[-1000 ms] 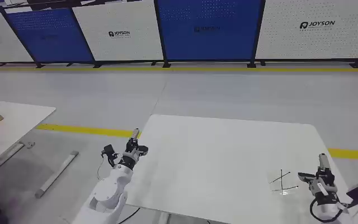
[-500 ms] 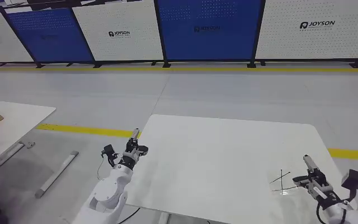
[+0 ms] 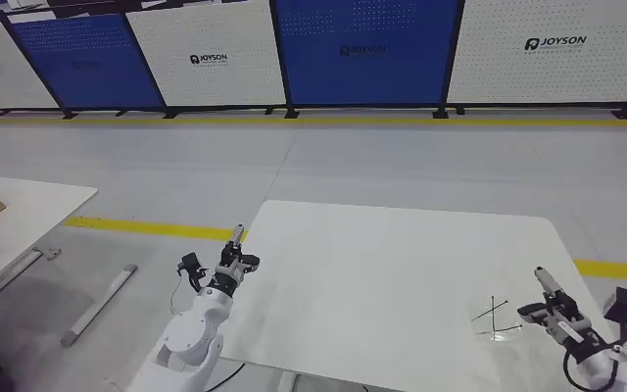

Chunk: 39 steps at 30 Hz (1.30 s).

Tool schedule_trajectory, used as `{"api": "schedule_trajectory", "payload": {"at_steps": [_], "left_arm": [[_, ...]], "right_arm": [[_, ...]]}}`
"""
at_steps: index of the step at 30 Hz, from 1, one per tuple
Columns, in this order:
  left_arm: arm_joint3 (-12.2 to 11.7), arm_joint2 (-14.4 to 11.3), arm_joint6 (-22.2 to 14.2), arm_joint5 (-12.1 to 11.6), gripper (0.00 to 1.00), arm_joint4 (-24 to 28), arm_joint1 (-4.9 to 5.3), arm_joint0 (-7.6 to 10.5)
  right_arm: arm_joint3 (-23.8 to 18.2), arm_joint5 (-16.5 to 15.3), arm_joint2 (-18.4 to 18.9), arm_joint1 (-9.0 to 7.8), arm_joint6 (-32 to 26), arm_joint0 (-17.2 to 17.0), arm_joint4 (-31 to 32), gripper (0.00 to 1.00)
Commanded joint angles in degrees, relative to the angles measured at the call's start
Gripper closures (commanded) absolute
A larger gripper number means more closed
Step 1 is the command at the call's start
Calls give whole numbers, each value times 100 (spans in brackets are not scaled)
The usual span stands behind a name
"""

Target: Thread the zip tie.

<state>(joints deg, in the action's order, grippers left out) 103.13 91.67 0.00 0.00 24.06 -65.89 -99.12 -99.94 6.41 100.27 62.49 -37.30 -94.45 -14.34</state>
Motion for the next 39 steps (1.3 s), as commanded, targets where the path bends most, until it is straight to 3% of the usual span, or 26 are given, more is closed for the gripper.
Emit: {"api": "schedule_trajectory", "payload": {"at_steps": [1, 8, 9, 26, 28, 34, 37, 39], "left_arm": [[0, 0, 0, 0, 0, 0, 0, 0], [0, 0, 0, 0, 0, 0, 0, 0], [0, 0, 0, 0, 0, 0, 0, 0], [0, 0, 0, 0, 0, 0, 0, 0], [0, 0, 0, 0, 0, 0, 0, 0], [0, 0, 0, 0, 0, 0, 0, 0], [0, 0, 0, 0, 0, 0, 0, 0], [0, 0, 0, 0, 0, 0, 0, 0]], "right_arm": [[93, -25, 96, -47, -714, 133, 129, 0], [531, 102, 83, -253, -2443, 859, 891, 0], [643, 138, 94, -267, -2524, 982, 843, 0], [643, 138, 94, -267, -2524, 982, 843, 0], [555, -14, 88, -284, -2689, 1023, 921, 0], [1147, -553, 74, -460, -4233, 1733, 1074, 0], [1245, -563, -174, -546, -4234, 1861, 1212, 0], [1343, -557, -527, -642, -4234, 1997, 1352, 0]]}}
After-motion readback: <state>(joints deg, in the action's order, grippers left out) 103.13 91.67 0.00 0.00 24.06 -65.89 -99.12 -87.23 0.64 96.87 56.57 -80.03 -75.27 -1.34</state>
